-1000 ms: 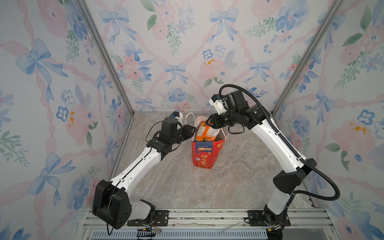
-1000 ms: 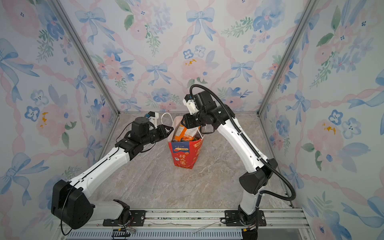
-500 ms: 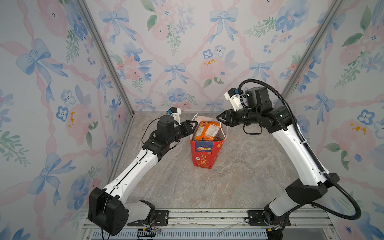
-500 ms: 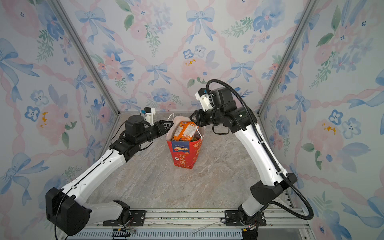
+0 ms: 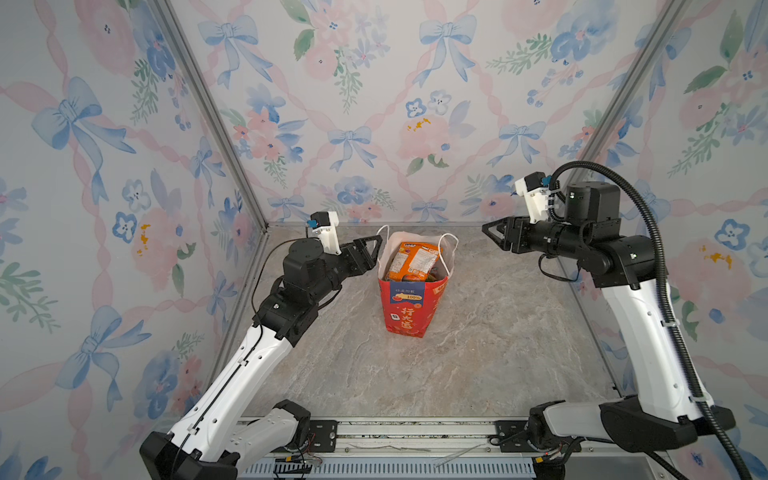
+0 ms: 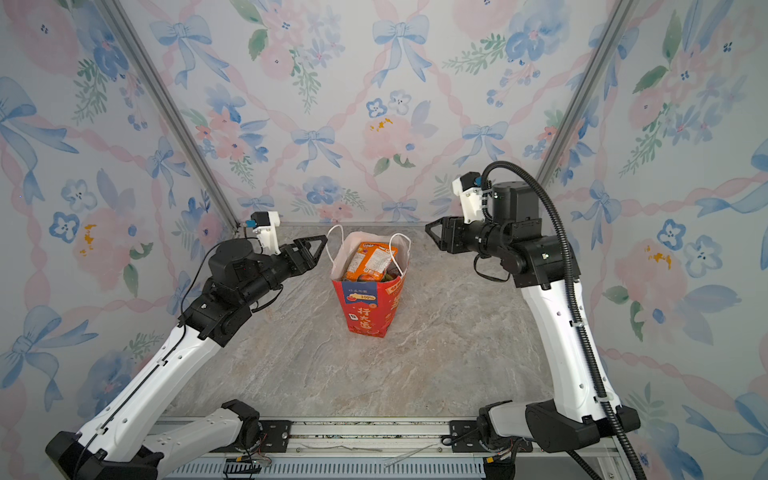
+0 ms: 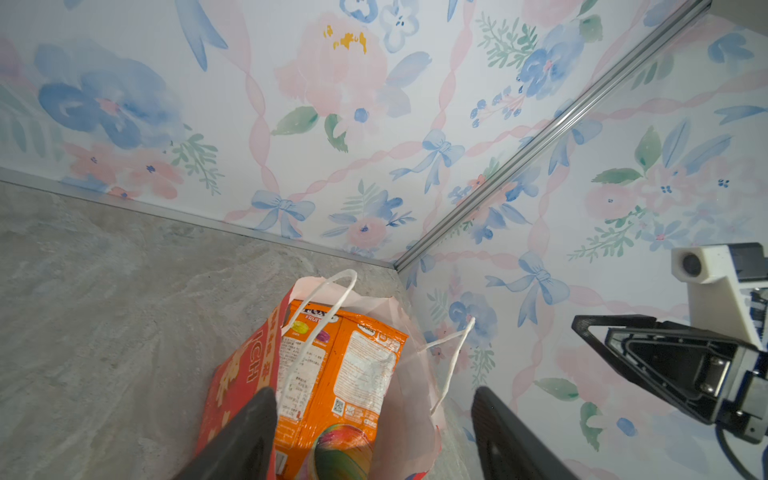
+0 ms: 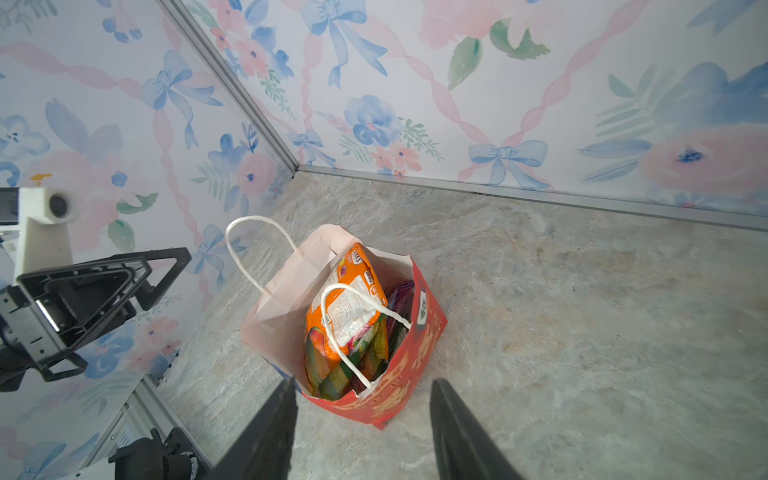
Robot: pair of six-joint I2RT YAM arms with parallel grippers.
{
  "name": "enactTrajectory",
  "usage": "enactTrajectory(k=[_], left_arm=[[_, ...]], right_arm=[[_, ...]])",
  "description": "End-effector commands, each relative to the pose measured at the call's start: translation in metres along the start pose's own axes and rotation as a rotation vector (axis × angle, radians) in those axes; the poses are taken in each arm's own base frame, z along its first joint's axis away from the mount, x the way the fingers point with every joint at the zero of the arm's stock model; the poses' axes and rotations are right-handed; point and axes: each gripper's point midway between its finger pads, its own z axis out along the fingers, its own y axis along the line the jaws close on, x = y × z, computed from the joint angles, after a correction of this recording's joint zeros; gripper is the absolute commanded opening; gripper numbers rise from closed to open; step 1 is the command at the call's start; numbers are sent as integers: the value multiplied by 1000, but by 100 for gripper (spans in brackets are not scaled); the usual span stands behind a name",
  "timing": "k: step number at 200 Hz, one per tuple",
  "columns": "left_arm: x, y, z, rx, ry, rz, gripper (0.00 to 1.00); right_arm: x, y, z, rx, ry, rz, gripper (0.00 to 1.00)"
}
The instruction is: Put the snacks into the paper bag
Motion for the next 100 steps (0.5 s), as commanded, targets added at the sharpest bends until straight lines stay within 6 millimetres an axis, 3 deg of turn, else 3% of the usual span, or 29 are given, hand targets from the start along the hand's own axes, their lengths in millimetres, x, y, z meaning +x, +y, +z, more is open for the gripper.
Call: enactTrajectory(k=[1,55,100], left_arm=[[-18,9,-14,-79,-69,63,98],[-37,32,-31,-191,-161,146,98],[-53,66,-46,-340,-292,268,98]], right_arm=[[-1,-19,-4,23,-31,7,56],[9,-70,-2,113,-77,33,66],[22,-113,7,195,-128,1,73]])
